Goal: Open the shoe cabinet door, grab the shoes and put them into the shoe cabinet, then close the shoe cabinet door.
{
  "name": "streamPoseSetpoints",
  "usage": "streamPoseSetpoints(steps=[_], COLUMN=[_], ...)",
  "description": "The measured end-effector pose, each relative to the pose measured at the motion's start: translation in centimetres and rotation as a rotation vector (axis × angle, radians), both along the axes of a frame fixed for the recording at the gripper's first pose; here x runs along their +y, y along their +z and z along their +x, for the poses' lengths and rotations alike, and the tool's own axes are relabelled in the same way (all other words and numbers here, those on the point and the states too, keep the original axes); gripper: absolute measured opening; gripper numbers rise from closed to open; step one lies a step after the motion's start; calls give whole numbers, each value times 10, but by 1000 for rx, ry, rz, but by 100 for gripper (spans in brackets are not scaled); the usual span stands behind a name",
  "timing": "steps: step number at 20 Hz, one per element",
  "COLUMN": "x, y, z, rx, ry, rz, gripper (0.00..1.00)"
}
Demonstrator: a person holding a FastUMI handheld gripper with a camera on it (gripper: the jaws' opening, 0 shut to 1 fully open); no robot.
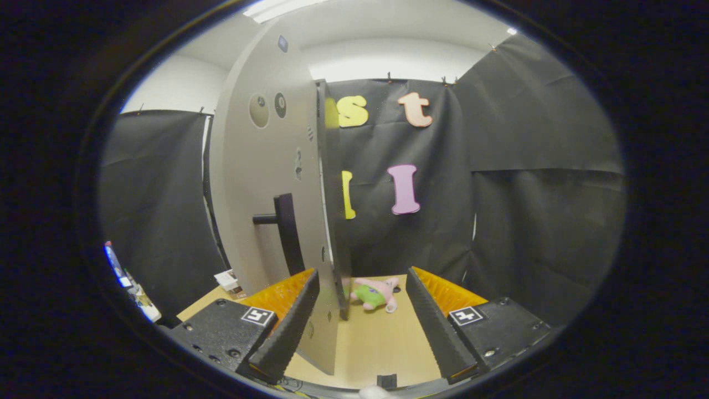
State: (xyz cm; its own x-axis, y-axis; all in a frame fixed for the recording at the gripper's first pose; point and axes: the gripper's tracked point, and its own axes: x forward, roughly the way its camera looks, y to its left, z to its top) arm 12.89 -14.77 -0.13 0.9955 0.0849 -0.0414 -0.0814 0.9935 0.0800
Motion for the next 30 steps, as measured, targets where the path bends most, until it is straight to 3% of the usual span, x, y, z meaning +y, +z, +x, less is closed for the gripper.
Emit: streamPoseSetpoints(steps=[10,21,30], x=[29,107,198], y=[1,12,8], z=[-2,4,26], rx=[26,20,13], ry=[53,39,93], rz=[-43,-20,-34], gripper=[97,96,97])
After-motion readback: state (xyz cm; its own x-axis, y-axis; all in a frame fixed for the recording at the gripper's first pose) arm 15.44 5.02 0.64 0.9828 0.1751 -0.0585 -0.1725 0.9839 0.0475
